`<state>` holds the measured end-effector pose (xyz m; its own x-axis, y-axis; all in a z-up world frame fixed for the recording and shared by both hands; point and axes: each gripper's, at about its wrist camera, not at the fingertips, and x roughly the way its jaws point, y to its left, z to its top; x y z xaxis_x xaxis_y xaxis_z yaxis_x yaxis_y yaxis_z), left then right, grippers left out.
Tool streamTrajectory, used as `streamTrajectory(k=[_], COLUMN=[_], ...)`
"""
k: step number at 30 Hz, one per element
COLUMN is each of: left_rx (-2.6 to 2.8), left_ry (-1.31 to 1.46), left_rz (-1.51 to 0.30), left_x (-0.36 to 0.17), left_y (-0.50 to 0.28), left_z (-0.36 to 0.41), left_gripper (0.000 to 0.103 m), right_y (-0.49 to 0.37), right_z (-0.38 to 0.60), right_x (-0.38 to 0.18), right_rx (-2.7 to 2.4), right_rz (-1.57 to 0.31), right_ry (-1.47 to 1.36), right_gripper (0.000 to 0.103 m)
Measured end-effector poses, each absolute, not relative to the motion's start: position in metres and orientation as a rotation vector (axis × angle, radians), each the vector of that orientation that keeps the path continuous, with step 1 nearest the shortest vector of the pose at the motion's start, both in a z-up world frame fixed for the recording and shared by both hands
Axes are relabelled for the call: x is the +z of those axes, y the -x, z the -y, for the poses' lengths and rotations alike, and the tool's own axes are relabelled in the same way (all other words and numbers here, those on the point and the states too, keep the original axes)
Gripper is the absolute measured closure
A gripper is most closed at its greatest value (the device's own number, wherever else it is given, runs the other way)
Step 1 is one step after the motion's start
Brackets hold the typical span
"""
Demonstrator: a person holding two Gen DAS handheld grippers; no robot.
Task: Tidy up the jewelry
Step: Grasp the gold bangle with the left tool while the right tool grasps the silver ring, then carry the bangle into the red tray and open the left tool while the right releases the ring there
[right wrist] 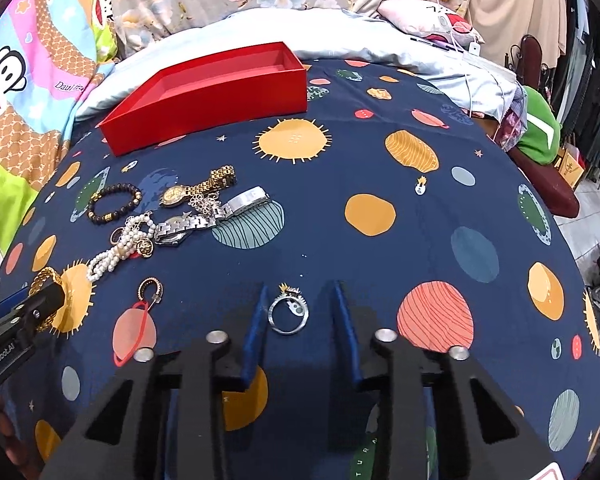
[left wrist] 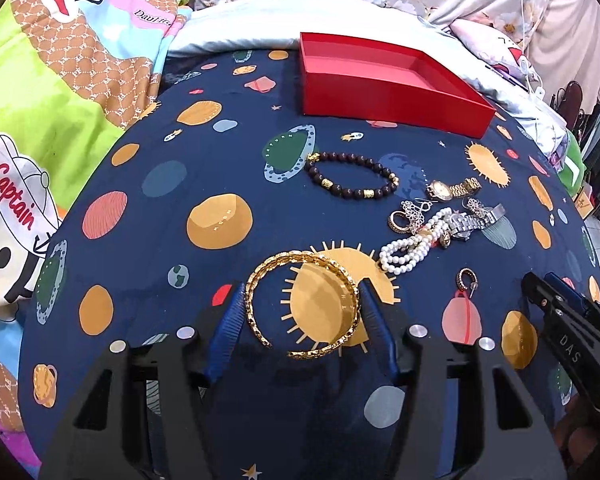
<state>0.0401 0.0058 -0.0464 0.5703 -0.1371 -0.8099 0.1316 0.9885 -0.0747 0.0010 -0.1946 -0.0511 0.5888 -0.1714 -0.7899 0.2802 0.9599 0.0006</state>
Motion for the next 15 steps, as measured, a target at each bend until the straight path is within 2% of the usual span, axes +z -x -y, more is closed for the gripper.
streamTrajectory(k=[2, 15], left_rx=[-0.158, -0.171], left_ry=[0.006, 0.016], left_rz=[-0.951, -0.931], left_x=[-0.046, -0.032], left_y=[-0.040, -0.034], left_z=[-0.005, -0.003], left_gripper=[0.048, 0.048], right_y=[0.000, 0.011], right_z=[0.195, 0.200], right_x=[-0.051, -0.040], right_rx=[-0.257, -0.219], right_rz=[-0.904, -0.882], right_ry=[-0.134, -0.187], right_gripper=[0.084, 0.084])
